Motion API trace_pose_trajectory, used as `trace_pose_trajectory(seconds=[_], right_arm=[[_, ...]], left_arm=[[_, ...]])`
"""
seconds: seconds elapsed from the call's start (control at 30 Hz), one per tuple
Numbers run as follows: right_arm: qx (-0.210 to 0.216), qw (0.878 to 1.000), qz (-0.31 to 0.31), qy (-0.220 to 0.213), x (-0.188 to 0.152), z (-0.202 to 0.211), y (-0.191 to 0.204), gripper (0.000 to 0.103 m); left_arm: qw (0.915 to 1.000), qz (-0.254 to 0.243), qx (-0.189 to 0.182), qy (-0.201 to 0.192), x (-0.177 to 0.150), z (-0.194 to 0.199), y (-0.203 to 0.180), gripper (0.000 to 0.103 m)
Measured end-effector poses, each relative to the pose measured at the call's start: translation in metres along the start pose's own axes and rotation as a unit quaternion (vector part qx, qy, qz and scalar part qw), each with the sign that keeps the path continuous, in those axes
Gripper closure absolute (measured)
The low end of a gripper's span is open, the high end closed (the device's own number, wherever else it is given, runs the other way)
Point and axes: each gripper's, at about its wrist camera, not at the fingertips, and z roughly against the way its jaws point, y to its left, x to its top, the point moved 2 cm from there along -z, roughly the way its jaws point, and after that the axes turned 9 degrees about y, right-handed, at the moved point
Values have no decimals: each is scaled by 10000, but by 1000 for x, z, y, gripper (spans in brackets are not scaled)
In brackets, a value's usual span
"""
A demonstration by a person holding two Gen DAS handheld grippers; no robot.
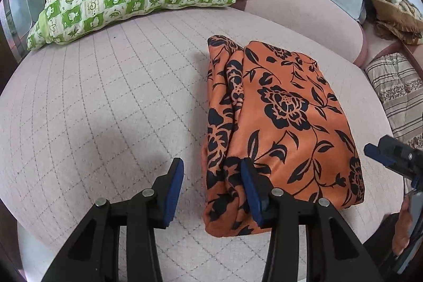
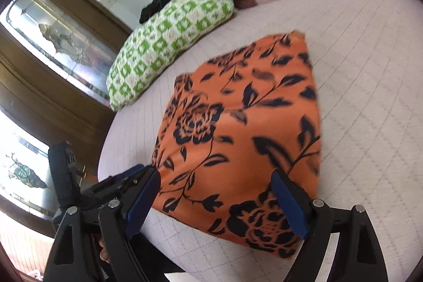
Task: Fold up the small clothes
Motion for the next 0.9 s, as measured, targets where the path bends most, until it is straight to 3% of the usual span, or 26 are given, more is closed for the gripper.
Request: trace_pose_trajectory(seconds=[0.07,0.2,0.23,0.37,0.47,0.57,0.6,0.63,0.7,0.9], right_arm=[[-45,9999,-80,-71,3,7,-8,15],[-129,9993,-337,-103,12,13,-34,15],[-128,9991,-382,-100,14,12,-39,15],[-32,9984,-563,82,26,-4,-58,15],[-83,9970,-734,212,37,-22,-72,15],[108,9946,-935,436,43,-46,-81,15],[220,9938,-930,564,44,-54,-81,17],[202,9954,-748,567,45,-58,-75,30],[47,9961,-635,618,46,-64,-69,41],[-38,9972,-478,576,47,-58,-67,60]], left_arm=[[9999,56,-75,-98,5,7,0,57],[9980,117,-495,-371,22,19,2,32],[9974,52,-606,-397,28,17,0,30],[9962,17,-870,-76,48,-14,-2,30],[9971,-89,-719,230,54,-39,-6,30],[9940,84,-1021,396,55,-53,-3,30],[9926,134,-1131,419,56,-55,-1,31],[9915,172,-1215,443,57,-56,0,39],[9880,195,-1449,502,56,-60,-1,51],[9916,0,-1235,390,54,-56,-13,64]])
